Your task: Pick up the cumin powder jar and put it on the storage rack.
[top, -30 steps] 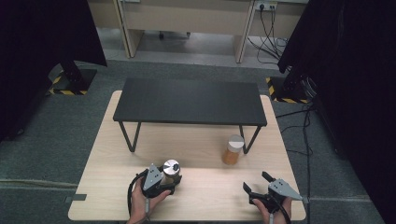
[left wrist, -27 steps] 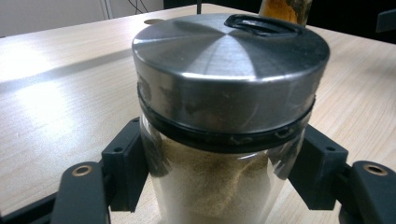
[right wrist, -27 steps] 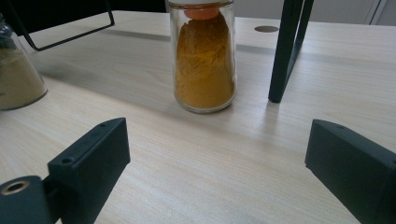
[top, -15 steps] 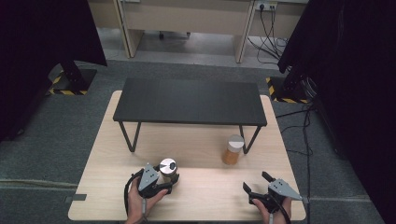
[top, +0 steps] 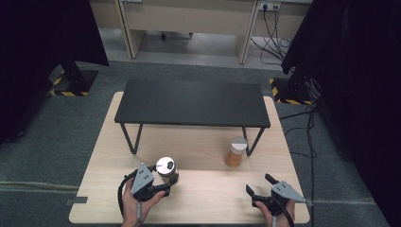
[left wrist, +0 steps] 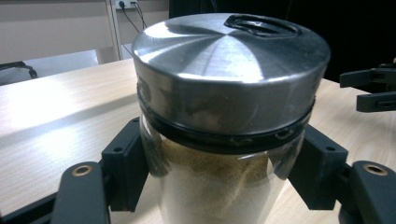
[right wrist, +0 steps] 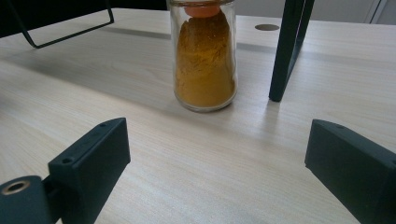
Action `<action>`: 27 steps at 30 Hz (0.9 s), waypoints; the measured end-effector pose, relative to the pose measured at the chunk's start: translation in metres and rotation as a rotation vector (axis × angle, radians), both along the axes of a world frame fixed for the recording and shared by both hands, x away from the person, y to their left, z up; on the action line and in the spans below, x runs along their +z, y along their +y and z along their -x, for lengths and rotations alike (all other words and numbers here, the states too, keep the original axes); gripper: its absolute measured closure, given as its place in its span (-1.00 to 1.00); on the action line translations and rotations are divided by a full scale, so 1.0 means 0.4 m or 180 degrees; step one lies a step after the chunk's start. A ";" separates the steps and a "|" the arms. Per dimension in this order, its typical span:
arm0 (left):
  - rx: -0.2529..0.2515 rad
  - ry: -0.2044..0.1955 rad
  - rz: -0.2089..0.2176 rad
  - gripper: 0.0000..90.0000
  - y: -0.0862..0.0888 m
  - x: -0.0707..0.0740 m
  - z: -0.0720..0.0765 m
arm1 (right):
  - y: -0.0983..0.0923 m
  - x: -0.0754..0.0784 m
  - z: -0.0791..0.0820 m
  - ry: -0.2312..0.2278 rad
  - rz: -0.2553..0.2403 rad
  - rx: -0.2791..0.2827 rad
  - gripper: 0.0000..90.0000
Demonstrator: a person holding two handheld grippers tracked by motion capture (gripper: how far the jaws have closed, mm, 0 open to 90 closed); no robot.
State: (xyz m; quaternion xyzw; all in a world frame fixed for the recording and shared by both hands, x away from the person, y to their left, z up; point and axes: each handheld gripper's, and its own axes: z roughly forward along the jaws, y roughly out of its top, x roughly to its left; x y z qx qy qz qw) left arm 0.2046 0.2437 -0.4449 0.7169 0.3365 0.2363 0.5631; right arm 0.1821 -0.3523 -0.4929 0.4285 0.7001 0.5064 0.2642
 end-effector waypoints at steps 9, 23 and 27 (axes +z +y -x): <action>-0.0033 -0.0071 -0.0043 -0.33 0.002 0.039 0.011 | 0.001 0.001 0.000 0.0001 0.0005 0.0000 -0.85; -0.0062 -0.0217 -0.0193 -0.33 0.004 0.142 -0.006 | 0.001 0.001 0.000 0.0005 0.0010 0.0003 -0.85; -0.0068 -0.0248 -0.0224 -0.33 0.002 0.166 -0.011 | 0.002 0.002 -0.001 0.0011 0.0019 0.0006 -0.85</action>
